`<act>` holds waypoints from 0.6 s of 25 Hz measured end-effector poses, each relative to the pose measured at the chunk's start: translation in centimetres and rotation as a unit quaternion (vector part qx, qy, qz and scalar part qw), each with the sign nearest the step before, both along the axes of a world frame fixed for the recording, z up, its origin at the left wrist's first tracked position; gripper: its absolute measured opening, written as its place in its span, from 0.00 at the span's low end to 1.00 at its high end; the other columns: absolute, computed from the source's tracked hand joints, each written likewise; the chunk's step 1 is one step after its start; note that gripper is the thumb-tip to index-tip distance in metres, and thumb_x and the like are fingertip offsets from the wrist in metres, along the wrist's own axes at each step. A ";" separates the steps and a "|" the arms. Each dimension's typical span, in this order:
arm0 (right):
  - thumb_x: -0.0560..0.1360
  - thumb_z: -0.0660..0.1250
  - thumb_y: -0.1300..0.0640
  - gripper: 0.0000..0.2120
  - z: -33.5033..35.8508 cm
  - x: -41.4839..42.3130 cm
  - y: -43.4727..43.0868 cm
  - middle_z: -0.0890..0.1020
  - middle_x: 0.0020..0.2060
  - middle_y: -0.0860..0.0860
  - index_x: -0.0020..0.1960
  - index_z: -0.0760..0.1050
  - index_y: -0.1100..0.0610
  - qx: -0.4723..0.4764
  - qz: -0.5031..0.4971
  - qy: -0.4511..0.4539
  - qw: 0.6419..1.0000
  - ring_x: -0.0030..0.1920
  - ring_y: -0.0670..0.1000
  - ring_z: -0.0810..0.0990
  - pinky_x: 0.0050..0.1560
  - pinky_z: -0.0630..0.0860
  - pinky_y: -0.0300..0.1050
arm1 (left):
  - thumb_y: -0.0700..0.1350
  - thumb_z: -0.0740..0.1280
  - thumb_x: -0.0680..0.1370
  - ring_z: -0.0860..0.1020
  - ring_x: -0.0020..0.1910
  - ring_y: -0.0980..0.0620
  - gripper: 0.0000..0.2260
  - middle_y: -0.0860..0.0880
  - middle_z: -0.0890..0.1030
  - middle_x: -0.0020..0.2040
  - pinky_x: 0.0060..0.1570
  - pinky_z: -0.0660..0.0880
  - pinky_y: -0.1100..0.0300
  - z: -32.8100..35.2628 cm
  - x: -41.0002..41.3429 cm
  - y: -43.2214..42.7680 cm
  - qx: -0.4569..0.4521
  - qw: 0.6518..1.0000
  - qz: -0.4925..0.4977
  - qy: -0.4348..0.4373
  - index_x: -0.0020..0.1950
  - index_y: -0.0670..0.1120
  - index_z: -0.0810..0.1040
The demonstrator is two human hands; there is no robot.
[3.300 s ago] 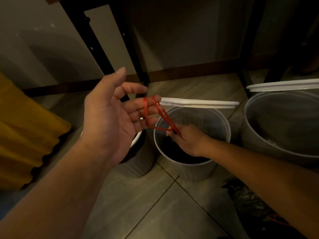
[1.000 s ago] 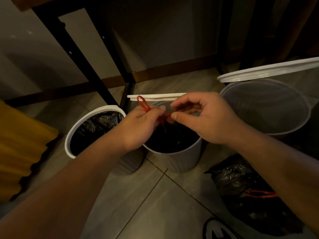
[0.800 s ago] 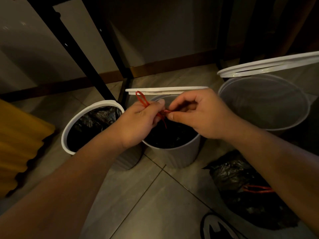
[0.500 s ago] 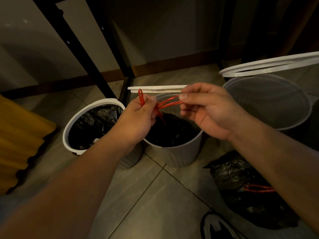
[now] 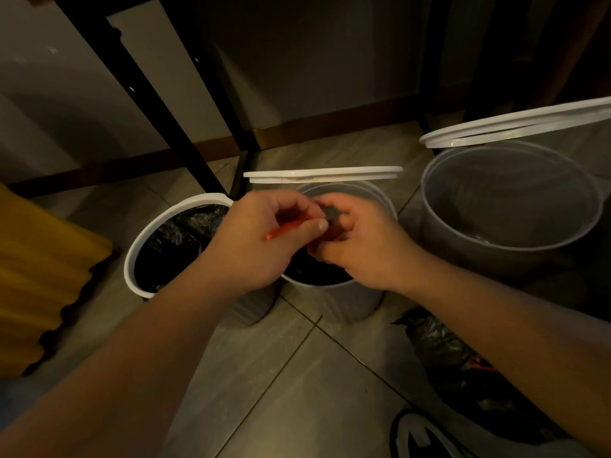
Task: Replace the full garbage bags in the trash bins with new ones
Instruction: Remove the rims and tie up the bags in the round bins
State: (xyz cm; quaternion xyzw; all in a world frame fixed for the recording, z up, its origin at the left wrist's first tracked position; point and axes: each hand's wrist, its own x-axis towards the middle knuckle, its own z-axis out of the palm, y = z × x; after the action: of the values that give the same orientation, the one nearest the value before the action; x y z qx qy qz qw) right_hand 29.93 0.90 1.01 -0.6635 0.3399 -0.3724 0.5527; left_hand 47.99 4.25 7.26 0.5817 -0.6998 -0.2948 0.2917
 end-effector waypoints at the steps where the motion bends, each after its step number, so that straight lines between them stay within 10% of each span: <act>1: 0.74 0.75 0.64 0.17 -0.2 0.2 -0.2 0.87 0.46 0.48 0.59 0.81 0.49 -0.055 -0.011 0.039 0.998 0.48 0.46 0.87 0.52 0.85 0.51 | 0.46 0.74 0.80 0.84 0.48 0.59 0.03 0.57 0.86 0.47 0.49 0.79 0.66 0.0 0.1 0.4 -0.022 0.998 -0.016 -0.051 0.51 0.54 0.86; 8: 0.73 0.72 0.50 0.04 -1.3 1.0 -0.6 0.77 0.42 0.44 0.45 0.82 0.50 -0.244 -0.100 0.178 0.948 0.42 0.45 0.77 0.41 0.79 0.54 | 0.48 0.72 0.80 0.82 0.48 0.63 0.06 0.62 0.84 0.47 0.46 0.73 0.73 -0.9 0.3 2.4 -0.091 0.989 -0.017 -0.114 0.55 0.56 0.87; 15: 0.78 0.71 0.58 0.08 -1.9 1.8 -0.4 0.82 0.35 0.48 0.54 0.74 0.51 -0.160 -0.073 0.101 0.979 0.38 0.47 0.82 0.41 0.80 0.58 | 0.43 0.71 0.81 0.79 0.40 0.60 0.07 0.59 0.80 0.45 0.40 0.75 0.68 -2.9 -0.8 3.6 -0.215 0.965 0.075 -0.128 0.57 0.51 0.78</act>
State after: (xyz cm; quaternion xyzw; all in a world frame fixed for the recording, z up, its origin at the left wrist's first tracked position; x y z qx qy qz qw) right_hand 31.71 0.46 -0.85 -0.7513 0.3772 -0.3922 0.3735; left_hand 47.16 7.83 4.38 0.5886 -0.7327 -0.0381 0.3393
